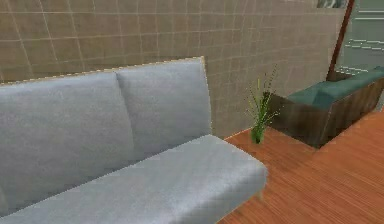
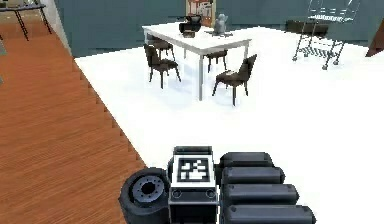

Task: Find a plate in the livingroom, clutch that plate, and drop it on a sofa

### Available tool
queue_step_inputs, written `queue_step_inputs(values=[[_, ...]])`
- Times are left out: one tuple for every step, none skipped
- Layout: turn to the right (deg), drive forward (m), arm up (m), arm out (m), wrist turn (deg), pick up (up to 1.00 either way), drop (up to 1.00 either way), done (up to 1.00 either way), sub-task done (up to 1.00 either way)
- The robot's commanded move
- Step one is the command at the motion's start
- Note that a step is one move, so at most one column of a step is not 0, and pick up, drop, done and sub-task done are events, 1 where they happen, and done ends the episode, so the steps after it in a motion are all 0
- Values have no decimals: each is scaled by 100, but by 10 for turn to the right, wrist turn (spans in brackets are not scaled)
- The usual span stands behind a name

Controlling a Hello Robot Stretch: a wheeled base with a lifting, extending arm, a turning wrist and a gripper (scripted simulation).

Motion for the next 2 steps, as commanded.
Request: queue_step_inputs(values=[[-270, 0, 0, 0, 0, 0, 0, 0, 0], [0, 40, 0, 0, 0, 0, 0, 0, 0]])
